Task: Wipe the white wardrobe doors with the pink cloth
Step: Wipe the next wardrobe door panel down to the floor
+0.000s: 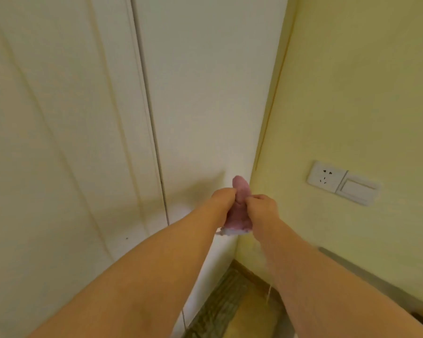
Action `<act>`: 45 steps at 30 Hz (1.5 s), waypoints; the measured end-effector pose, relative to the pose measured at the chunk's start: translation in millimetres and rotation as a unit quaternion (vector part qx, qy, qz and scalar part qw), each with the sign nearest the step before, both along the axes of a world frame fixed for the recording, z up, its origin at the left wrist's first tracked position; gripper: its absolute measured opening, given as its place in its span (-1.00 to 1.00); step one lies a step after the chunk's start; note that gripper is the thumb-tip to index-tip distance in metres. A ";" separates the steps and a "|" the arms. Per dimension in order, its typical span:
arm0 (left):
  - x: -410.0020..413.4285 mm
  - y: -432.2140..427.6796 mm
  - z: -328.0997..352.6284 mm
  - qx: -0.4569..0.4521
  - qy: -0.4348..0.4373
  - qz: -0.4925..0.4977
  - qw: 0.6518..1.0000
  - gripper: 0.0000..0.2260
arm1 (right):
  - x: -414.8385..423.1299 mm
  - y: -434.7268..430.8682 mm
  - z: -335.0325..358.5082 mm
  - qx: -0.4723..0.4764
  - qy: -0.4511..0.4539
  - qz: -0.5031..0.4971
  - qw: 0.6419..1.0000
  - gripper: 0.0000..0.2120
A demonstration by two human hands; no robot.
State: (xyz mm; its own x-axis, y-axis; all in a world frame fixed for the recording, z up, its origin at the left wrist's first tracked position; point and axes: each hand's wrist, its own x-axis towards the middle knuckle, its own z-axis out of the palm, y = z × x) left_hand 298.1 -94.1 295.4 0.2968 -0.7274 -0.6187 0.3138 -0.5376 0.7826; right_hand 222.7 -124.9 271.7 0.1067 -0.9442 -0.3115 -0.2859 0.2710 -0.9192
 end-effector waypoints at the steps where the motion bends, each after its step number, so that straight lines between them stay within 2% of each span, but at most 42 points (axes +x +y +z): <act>1: 0.3 -3.0 20.3 -0.013 -0.004 -0.001 1.000 -0.72 | -2.8 -3.3 23.0 -0.009 -0.015 0.005 1.000 -0.89; 4: -0.5 -14.4 90.3 -0.063 -0.045 0.000 0.997 -0.75 | -9.5 -21.3 101.6 -0.065 -0.044 0.029 0.996 -0.89; 8: -2.4 -29.5 176.7 -0.172 -0.113 0.002 0.979 -0.83 | -20.7 -42.2 203.0 -0.172 -0.091 0.079 0.978 -0.89; 11: -1.8 -42.2 227.1 -0.229 -0.185 0.003 0.956 -0.66 | -29.5 -50.3 260.0 -0.252 -0.089 0.161 0.950 -0.90; 13: -0.7 -49.0 263.5 -0.285 -0.255 0.000 0.924 -0.43 | -40.5 -58.5 295.3 -0.303 -0.074 0.210 0.927 -0.90; 14: -1.3 -48.1 282.3 -0.304 -0.284 -0.013 0.909 -0.39 | -46.5 -61.1 312.2 -0.318 -0.069 0.233 0.916 -0.90; 15: -3.2 -46.2 298.7 -0.319 -0.310 -0.036 0.895 -0.41 | -53.4 -64.2 326.9 -0.331 -0.064 0.259 0.905 -0.89; 17: -7.9 -39.1 328.3 -0.322 -0.356 -0.057 0.875 -0.60 | -61.9 -69.5 354.4 -0.352 -0.055 0.306 0.883 -0.86; 20: -12.5 -25.6 362.0 -0.307 -0.424 -0.033 0.851 -0.82 | -64.6 -71.8 391.1 -0.410 -0.034 0.346 0.843 -0.87; 25: -3.2 22.5 420.2 -0.314 -0.505 0.052 0.802 -0.91 | -47.1 -55.7 451.1 -0.537 -0.009 0.360 0.763 -0.96; 29: 9.6 72.8 463.6 -0.329 -0.573 0.134 0.738 -0.92 | -22.2 -28.1 490.2 -0.605 -0.025 0.379 0.700 -0.91; 32: 17.8 112.1 485.2 -0.336 -0.604 0.181 0.700 -0.91 | -2.2 -2.2 509.5 -0.630 -0.050 0.348 0.692 -0.95; 34: 18.8 137.7 500.6 -0.343 -0.623 0.198 0.675 -0.90 | 8.9 17.8 523.5 -0.671 -0.062 0.252 0.695 -0.86; 37: 16.3 172.5 524.0 -0.328 -0.679 0.226 0.617 -0.88 | 24.9 54.7 538.4 -0.748 -0.021 0.081 0.659 -0.78; 39: 17.7 185.7 534.4 -0.314 -0.714 0.245 0.576 -0.87 | 36.0 74.6 543.3 -0.757 -0.019 0.022 0.652 -0.74; 41: 20.9 196.7 542.9 -0.294 -0.757 0.261 0.522 -0.85 | 49.6 89.7 550.2 -0.751 -0.033 0.005 0.660 -0.71; 44: 28.1 204.7 549.7 -0.243 -0.825 0.283 0.425 -0.82 | 67.4 101.0 558.6 -0.748 -0.040 0.000 0.662 -0.69; 45: 29.7 205.6 551.2 -0.238 -0.835 0.283 0.408 -0.81 | 71.3 103.1 562.0 -0.742 -0.050 0.003 0.669 -0.68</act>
State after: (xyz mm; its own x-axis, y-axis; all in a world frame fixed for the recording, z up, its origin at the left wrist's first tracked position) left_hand 327.7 111.6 846.6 0.2195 -0.1695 0.9608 -0.9014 -0.4121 0.1333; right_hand 293.9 -21.8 833.7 0.0623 -0.2057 0.9766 -0.2005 -0.9612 -0.1897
